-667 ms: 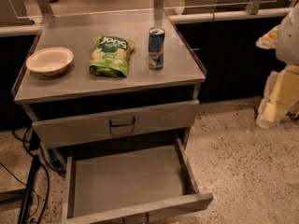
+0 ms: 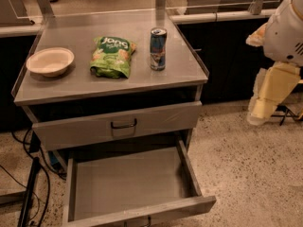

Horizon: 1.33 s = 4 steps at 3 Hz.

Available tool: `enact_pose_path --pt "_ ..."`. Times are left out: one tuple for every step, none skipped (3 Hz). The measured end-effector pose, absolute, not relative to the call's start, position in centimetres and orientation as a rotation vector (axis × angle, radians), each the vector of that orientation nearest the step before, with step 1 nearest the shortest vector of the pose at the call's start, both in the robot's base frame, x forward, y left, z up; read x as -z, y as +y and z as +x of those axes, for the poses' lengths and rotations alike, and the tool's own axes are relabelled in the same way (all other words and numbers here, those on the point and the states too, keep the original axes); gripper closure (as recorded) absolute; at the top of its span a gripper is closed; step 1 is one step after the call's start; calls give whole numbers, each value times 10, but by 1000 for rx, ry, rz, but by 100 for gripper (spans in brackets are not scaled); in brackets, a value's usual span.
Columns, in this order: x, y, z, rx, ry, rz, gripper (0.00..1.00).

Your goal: Place green rice chip bag into middle drawer

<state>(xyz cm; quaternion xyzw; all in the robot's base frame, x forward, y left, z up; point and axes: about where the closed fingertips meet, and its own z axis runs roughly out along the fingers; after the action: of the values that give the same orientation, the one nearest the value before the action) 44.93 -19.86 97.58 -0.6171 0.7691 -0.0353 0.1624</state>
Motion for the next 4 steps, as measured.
enact_pose_path --pt "-972 -171 463 80 2157 -1815 0" --pt "-973 -167 459 76 2161 -1797 0" --pt "-980 -135 470 52 2087 -1787 0" --pt "-990 -99 490 32 1999 -1802 0"
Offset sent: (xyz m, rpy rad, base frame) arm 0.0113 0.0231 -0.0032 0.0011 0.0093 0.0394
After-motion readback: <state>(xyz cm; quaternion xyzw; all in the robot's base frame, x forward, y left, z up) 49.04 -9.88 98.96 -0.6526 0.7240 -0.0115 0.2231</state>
